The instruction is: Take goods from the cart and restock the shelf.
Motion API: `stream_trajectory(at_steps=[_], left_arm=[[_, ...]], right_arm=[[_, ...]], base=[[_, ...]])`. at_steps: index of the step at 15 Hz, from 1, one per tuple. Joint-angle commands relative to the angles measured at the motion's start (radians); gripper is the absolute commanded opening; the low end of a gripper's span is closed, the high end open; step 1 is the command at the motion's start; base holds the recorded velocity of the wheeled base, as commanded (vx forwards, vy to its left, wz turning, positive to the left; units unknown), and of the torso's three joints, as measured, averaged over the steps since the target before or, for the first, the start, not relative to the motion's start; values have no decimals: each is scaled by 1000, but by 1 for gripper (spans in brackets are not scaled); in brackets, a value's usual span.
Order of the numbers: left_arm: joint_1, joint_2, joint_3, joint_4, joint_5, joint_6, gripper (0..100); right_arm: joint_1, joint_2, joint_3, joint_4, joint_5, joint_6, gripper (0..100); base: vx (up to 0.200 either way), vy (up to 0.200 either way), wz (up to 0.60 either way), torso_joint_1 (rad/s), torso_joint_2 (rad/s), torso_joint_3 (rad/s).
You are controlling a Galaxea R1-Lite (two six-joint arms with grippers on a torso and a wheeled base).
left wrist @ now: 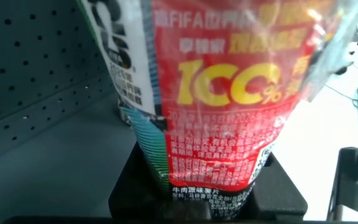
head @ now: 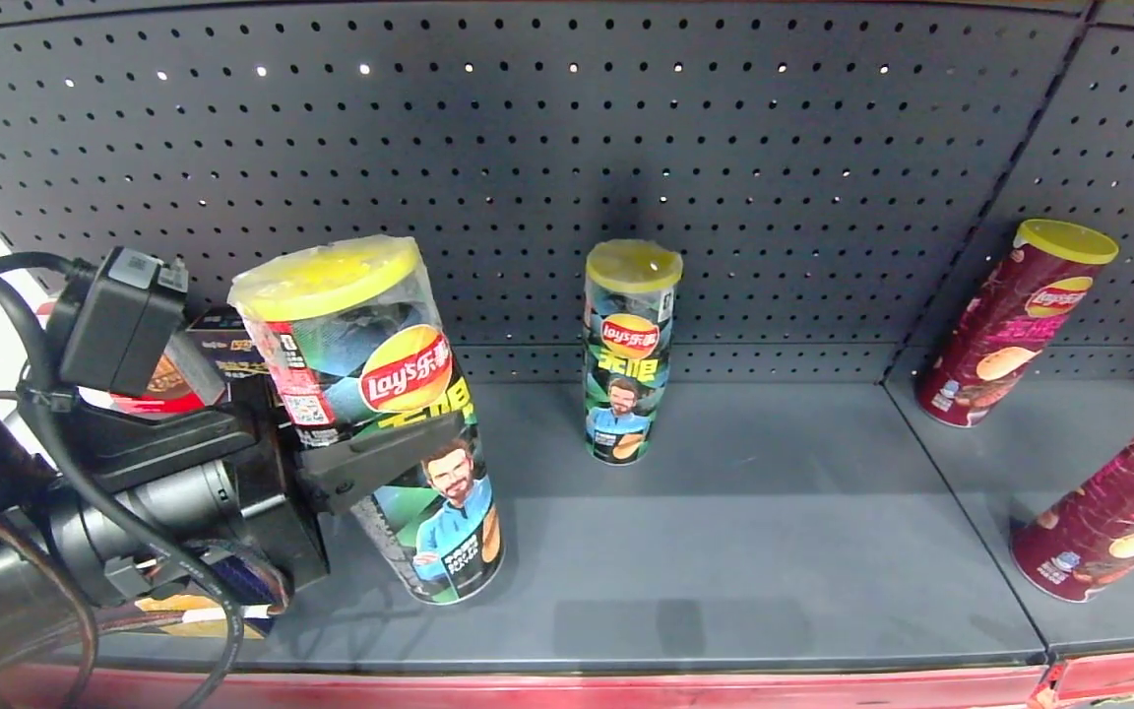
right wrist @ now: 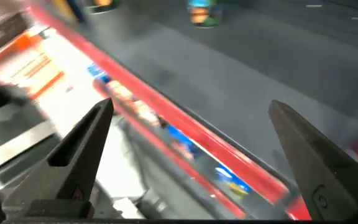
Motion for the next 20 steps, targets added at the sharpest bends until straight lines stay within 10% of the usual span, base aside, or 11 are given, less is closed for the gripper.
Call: stream_trajectory(at_steps=[1, 8, 20], left_arm=[[3, -2, 1, -1, 0, 0, 0], [3, -2, -10, -7, -1, -14, 0], [6, 11, -25, -2, -1, -16, 0]], right_arm=[[111, 228, -45, -76, 3, 1, 100], [242, 482, -136, -206, -106, -1, 100], [99, 949, -354, -513, -47, -42, 100]], base=[[0, 0, 0, 0, 0, 0], [0, 0, 0, 0, 0, 0], [0, 0, 0, 0, 0, 0]])
